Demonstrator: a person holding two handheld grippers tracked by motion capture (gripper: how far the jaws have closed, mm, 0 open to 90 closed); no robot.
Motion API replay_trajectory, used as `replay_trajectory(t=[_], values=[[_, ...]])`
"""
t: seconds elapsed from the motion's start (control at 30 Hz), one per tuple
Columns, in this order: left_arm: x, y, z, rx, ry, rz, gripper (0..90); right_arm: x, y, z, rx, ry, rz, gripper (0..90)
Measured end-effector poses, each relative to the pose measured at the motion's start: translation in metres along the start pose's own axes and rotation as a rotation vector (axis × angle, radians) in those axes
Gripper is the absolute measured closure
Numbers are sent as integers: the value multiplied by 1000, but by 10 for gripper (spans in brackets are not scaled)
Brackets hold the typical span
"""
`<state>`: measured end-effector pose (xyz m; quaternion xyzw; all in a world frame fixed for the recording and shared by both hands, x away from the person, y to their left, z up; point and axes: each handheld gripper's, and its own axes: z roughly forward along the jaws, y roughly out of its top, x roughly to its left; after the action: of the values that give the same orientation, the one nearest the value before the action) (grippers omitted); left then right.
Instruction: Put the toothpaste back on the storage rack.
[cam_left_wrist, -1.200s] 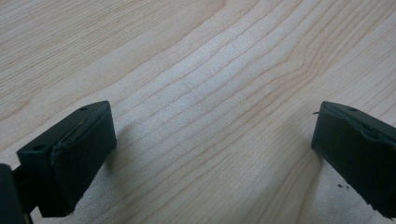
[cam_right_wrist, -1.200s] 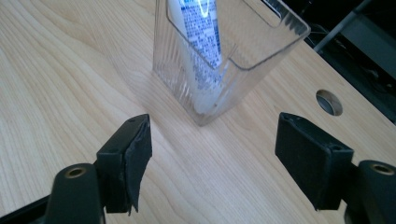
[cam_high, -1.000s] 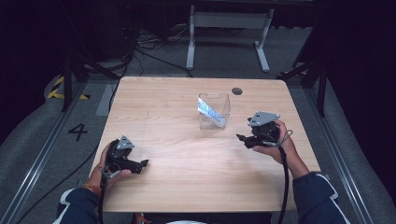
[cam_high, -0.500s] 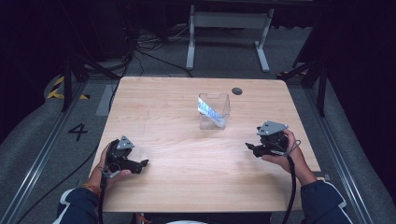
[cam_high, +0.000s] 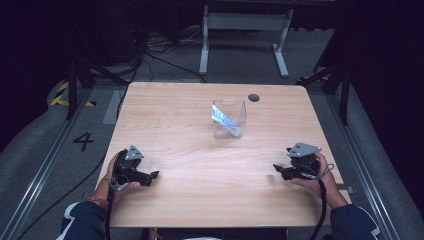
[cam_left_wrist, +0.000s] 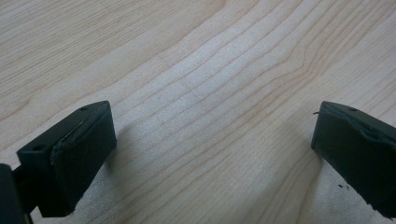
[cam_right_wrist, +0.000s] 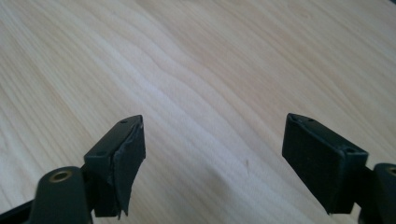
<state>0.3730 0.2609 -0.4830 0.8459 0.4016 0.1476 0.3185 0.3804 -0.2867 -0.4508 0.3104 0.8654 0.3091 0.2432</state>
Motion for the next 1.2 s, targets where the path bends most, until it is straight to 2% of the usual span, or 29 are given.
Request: replay_trajectory(t=[0.2,0.27,0.5,0.63,0.67,0.7,0.8,1.2], values=[[0,0,0,0,0,1,3,-3,-27,-8,3,10,65,213],[0,0,0,-2,1,1,3,-7,-36,-12,-11,16,115,216],[0,0,0,-1,0,0,3,-18,-66,-22,-17,12,237,216],[1,0,0,-7,4,14,2,-22,-79,-23,-18,17,272,217],[0,0,0,-2,1,4,3,-23,-83,-23,-37,28,305,222],[0,0,0,-2,0,2,3,-24,-85,-25,-37,21,316,227],[0,0,0,-1,0,1,3,-25,-86,-26,-32,8,317,216],[-1,0,0,1,5,-13,3,-25,-87,-26,-33,11,321,213]])
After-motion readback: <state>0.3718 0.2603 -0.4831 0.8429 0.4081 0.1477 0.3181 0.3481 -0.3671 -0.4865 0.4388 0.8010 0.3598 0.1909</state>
